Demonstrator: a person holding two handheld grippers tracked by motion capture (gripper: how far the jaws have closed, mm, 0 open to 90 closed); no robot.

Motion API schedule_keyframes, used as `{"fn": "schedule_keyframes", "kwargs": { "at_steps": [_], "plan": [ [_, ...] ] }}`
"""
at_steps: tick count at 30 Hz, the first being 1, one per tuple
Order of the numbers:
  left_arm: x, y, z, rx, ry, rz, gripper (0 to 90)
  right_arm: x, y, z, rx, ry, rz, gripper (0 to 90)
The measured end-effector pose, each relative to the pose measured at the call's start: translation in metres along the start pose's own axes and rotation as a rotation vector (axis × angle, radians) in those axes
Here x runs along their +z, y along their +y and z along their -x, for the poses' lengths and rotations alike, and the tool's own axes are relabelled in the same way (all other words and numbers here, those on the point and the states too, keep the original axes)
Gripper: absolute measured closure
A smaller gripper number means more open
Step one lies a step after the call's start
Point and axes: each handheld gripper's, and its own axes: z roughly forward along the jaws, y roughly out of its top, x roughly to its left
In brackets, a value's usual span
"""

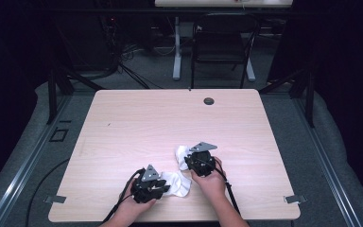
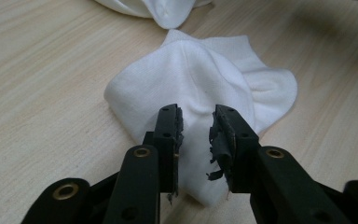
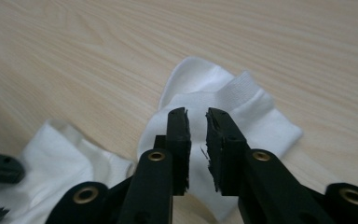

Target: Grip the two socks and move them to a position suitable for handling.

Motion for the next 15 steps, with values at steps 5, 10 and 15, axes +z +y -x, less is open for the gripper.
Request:
{"fn": "schedule_keyframes", "kwargs": {
  "at_steps": [5, 10, 15],
  "plan": [
    [-0.003, 0.001, 0.0, -0.007, 0.002, 0.023, 66.8, -0.028, -0.002, 0.0, 0.01, 0.046, 0.028, 68.5],
    [-0.007, 0.002, -0.001, -0.012, 0.0, 0.036, 64.8, -0.057, -0.012, -0.003, -0.016, 0.075, 0.029, 64.6],
    [-0.009, 0.003, -0.002, -0.012, -0.004, 0.048, 61.2, -0.076, -0.027, -0.007, -0.017, 0.083, 0.072, 63.3]
  ]
}}
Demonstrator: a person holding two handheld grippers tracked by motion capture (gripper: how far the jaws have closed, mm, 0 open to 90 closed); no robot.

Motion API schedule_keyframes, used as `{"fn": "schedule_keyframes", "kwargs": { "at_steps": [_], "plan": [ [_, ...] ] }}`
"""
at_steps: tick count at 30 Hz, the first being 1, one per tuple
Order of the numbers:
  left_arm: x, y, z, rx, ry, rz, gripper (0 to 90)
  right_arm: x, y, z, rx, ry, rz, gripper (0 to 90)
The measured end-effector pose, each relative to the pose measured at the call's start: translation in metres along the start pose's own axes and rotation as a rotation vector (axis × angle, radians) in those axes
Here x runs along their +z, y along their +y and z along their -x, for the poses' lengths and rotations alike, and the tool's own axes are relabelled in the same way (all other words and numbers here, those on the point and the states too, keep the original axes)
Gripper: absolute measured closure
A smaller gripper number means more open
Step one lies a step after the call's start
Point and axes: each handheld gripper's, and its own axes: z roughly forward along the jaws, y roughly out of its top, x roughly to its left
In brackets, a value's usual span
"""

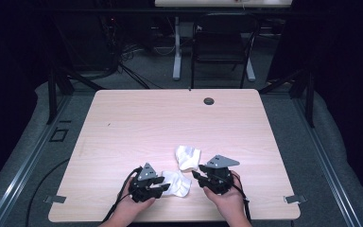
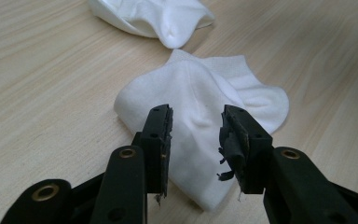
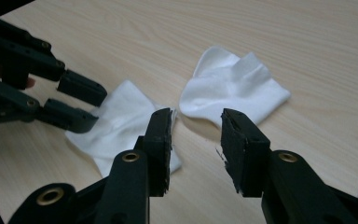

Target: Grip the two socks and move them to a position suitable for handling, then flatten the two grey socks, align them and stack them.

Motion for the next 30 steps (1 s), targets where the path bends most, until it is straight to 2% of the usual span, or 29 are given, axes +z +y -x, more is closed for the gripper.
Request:
{"fn": "schedule_keyframes", "kwargs": {
  "at_steps": [1, 2, 3, 5, 7, 9, 10, 12, 14, 15, 17, 18, 19, 20, 23, 24, 25, 30],
  "plan": [
    [0.0, 0.0, 0.001, 0.0, -0.002, 0.008, 60.6, -0.002, -0.008, -0.002, -0.015, -0.017, -0.004, 62.5],
    [0.0, 0.0, 0.001, 0.0, -0.002, 0.008, 60.2, -0.002, -0.008, -0.002, -0.015, -0.017, -0.004, 62.5],
    [-0.001, 0.001, 0.002, 0.011, -0.003, 0.007, 59.5, -0.001, -0.018, -0.002, -0.046, -0.036, -0.002, 60.2],
    [-0.001, 0.002, 0.002, 0.02, -0.001, 0.008, 59.2, 0.0, -0.02, -0.002, -0.049, -0.037, -0.003, 58.5],
    [-0.002, 0.003, 0.003, 0.022, -0.004, 0.014, 57.8, 0.008, -0.025, -0.003, -0.082, -0.036, -0.011, 53.2],
    [-0.002, 0.004, 0.003, 0.027, -0.001, 0.014, 57.6, 0.01, -0.026, -0.002, -0.082, -0.035, -0.015, 53.0],
    [-0.003, 0.003, 0.002, 0.027, 0.0, 0.014, 57.3, 0.013, -0.026, -0.002, -0.064, -0.024, -0.017, 52.6],
    [-0.003, 0.004, -0.001, 0.012, -0.012, 0.016, 56.4, 0.016, -0.025, 0.0, -0.032, -0.028, -0.012, 51.9],
    [-0.003, 0.004, -0.003, -0.003, -0.018, 0.021, 56.0, 0.017, -0.025, 0.0, -0.026, -0.022, -0.01, 52.6],
    [-0.002, 0.004, -0.003, -0.018, -0.02, 0.027, 55.0, 0.018, -0.023, 0.0, -0.005, -0.009, -0.01, 61.1],
    [-0.001, 0.004, -0.002, -0.005, -0.022, 0.024, 54.3, 0.019, -0.02, -0.001, -0.007, -0.002, -0.022, 69.5],
    [-0.001, 0.004, -0.002, -0.005, -0.022, 0.024, 54.3, 0.019, -0.02, -0.001, -0.007, -0.002, -0.022, 69.5],
    [0.001, 0.005, 0.001, 0.0, -0.022, 0.023, 54.3, 0.021, -0.018, -0.003, -0.035, -0.005, -0.034, 78.8],
    [0.001, 0.005, 0.001, 0.0, -0.022, 0.023, 54.3, 0.021, -0.018, -0.003, -0.035, -0.005, -0.034, 78.8],
    [0.004, 0.01, 0.007, 0.008, -0.024, 0.024, 54.2, 0.026, -0.019, -0.008, -0.041, 0.012, -0.054, 87.2],
    [0.004, 0.01, 0.007, 0.008, -0.024, 0.024, 53.9, 0.026, -0.019, -0.008, -0.041, 0.012, -0.054, 87.2],
    [0.004, 0.013, 0.011, 0.022, -0.025, 0.033, 53.5, 0.028, -0.021, -0.01, -0.052, 0.027, -0.08, 88.8],
    [0.01, 0.018, 0.017, 0.033, -0.01, 0.03, 52.9, 0.033, -0.021, -0.011, -0.058, 0.029, -0.089, 89.5]
  ]
}}
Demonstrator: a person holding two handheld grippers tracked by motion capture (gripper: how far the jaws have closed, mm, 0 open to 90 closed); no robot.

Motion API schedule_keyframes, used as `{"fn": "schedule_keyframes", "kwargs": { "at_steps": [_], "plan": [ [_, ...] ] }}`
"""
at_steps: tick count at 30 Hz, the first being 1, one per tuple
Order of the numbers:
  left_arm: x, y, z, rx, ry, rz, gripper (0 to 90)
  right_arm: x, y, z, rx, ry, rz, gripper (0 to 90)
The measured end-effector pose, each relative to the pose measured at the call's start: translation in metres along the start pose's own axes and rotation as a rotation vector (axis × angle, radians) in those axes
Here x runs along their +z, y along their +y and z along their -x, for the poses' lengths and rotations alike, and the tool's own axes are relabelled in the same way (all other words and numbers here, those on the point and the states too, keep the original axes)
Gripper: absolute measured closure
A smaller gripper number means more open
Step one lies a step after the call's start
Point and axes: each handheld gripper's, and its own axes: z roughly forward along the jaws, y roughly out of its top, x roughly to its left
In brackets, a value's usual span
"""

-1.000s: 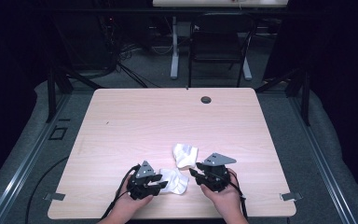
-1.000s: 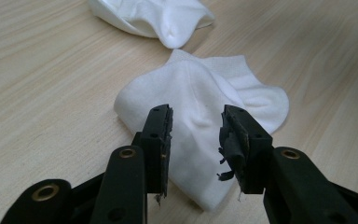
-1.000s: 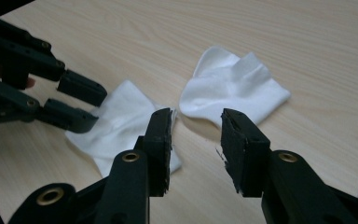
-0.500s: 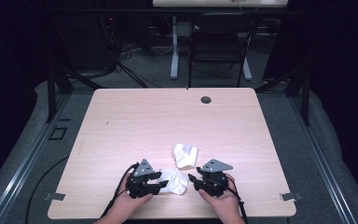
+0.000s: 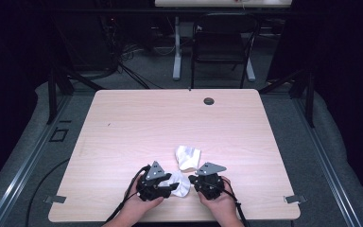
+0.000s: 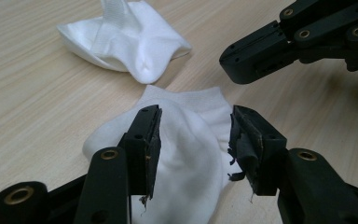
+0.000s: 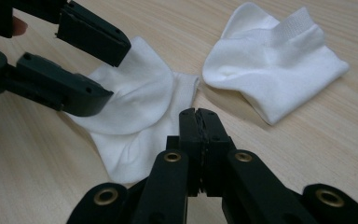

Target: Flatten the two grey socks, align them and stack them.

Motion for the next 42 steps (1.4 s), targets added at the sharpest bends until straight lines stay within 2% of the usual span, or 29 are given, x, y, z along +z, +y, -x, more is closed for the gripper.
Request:
{"fn": "schedule_keyframes", "kwargs": {
  "at_steps": [1, 6, 8, 10, 11, 13, 15, 17, 20, 23, 26, 31, 33, 37, 39, 42],
  "plan": [
    [0.004, 0.001, 0.002, 0.008, 0.012, -0.014, 53.0, 0.001, 0.001, 0.0, -0.005, 0.002, -0.002, 89.6],
    [0.01, 0.001, 0.005, -0.003, 0.013, -0.038, 57.4, 0.004, 0.001, -0.003, -0.006, 0.006, -0.002, 89.9],
    [0.013, -0.001, 0.007, 0.008, 0.021, -0.047, 59.1, 0.007, 0.0, -0.005, -0.024, 0.012, -0.016, 89.9],
    [0.015, -0.002, 0.009, 0.017, 0.035, -0.061, 60.6, 0.008, 0.0, -0.007, -0.022, 0.012, -0.019, 89.8],
    [0.017, -0.003, 0.008, 0.019, 0.045, -0.065, 62.2, 0.01, 0.0, -0.008, -0.046, 0.005, -0.029, 89.7],
    [0.02, -0.005, 0.007, 0.016, 0.047, -0.068, 64.0, 0.012, 0.0, -0.009, -0.053, 0.002, -0.029, 89.4],
    [0.021, -0.005, 0.007, 0.014, 0.039, -0.076, 68.4, 0.013, 0.0, -0.009, -0.05, 0.003, -0.025, 89.0],
    [0.022, -0.007, 0.007, 0.025, 0.043, -0.068, 73.6, 0.018, -0.001, -0.009, -0.05, 0.009, -0.042, 88.6],
    [0.021, -0.008, 0.007, 0.021, 0.039, -0.067, 79.5, 0.022, -0.003, -0.008, -0.054, 0.008, -0.055, 88.8],
    [0.018, -0.009, 0.004, 0.014, 0.034, -0.061, 84.7, 0.022, -0.004, -0.005, -0.028, 0.02, -0.055, 88.8],
    [0.014, -0.009, 0.003, 0.008, 0.035, -0.048, 86.6, 0.022, -0.004, -0.005, -0.022, 0.022, -0.054, 88.8],
    [0.007, -0.007, 0.002, 0.005, 0.028, -0.03, 86.9, 0.022, -0.004, -0.006, -0.034, 0.017, -0.053, 88.7],
    [0.002, -0.007, 0.0, -0.008, 0.026, -0.021, 86.9, 0.021, -0.005, -0.005, -0.037, 0.015, -0.056, 88.7],
    [-0.009, -0.006, -0.006, -0.016, 0.036, -0.008, 86.8, 0.02, -0.005, -0.004, -0.026, 0.013, -0.054, 88.6],
    [-0.017, -0.007, -0.012, -0.032, 0.048, -0.002, 86.7, 0.02, -0.006, -0.003, -0.024, 0.014, -0.051, 88.5],
    [-0.024, -0.008, -0.018, -0.033, 0.06, -0.012, 86.6, 0.02, -0.006, -0.003, -0.016, 0.014, -0.048, 88.4]
  ]
}}
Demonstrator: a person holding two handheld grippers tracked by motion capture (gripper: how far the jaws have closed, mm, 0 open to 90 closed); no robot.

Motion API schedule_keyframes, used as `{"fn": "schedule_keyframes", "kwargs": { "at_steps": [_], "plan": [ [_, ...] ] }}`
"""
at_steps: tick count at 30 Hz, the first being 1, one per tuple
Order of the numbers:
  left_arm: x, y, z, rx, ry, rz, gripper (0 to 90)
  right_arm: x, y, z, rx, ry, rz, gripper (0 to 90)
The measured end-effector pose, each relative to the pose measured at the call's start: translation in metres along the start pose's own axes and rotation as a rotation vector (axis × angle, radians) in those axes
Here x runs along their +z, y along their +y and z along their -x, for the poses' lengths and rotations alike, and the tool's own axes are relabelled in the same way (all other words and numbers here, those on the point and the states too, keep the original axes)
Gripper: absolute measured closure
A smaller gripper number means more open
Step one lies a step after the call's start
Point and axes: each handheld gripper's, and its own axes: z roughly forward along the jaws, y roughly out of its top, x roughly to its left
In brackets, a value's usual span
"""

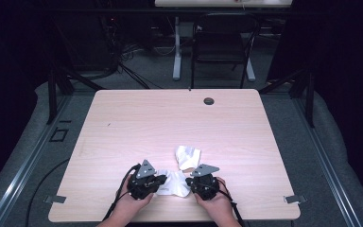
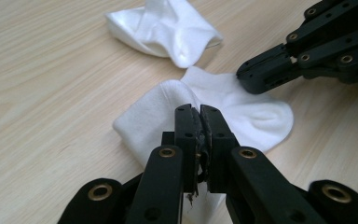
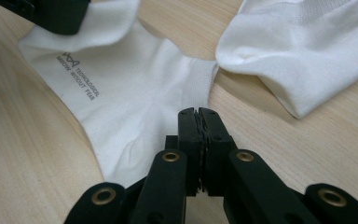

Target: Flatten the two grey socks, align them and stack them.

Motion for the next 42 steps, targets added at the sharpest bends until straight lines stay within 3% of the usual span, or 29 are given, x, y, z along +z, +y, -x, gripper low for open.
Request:
{"fn": "schedule_keyframes", "kwargs": {
  "at_steps": [5, 8, 12, 15, 18, 21, 25, 31, 35, 42],
  "plan": [
    [-0.013, -0.007, -0.009, 0.005, 0.031, -0.027, 84.5, -0.001, 0.0, 0.0, -0.001, -0.002, -0.006, 87.9],
    [-0.019, -0.011, -0.013, -0.008, 0.039, -0.025, 78.7, -0.001, 0.0, 0.0, 0.002, -0.001, -0.006, 87.7],
    [-0.033, -0.019, -0.029, -0.068, 0.083, 0.025, 71.3, -0.001, 0.0, 0.0, 0.001, 0.0, -0.007, 86.9],
    [-0.036, -0.017, -0.031, -0.085, 0.078, 0.057, 69.7, -0.001, 0.0, 0.0, 0.004, 0.001, -0.007, 86.6],
    [-0.036, -0.013, -0.028, -0.077, 0.051, 0.079, 68.1, -0.001, 0.0, -0.001, 0.003, 0.0, -0.008, 86.2],
    [-0.025, -0.015, -0.025, -0.059, 0.036, 0.045, 66.4, -0.001, -0.001, -0.001, -0.001, 0.001, -0.007, 86.1],
    [-0.017, -0.021, -0.027, -0.037, 0.056, -0.008, 63.4, -0.001, -0.001, -0.001, -0.001, 0.003, -0.005, 86.1],
    [-0.011, -0.032, -0.031, -0.054, 0.063, -0.082, 61.0, -0.002, -0.001, 0.0, 0.005, 0.002, -0.005, 86.0],
    [-0.01, -0.036, -0.032, -0.071, 0.056, -0.1, 60.7, -0.003, -0.002, 0.0, 0.009, 0.003, -0.009, 85.9],
    [-0.011, -0.04, -0.027, -0.096, 0.041, -0.084, 60.3, -0.006, -0.004, -0.001, 0.01, 0.006, -0.017, 85.9]
  ]
}}
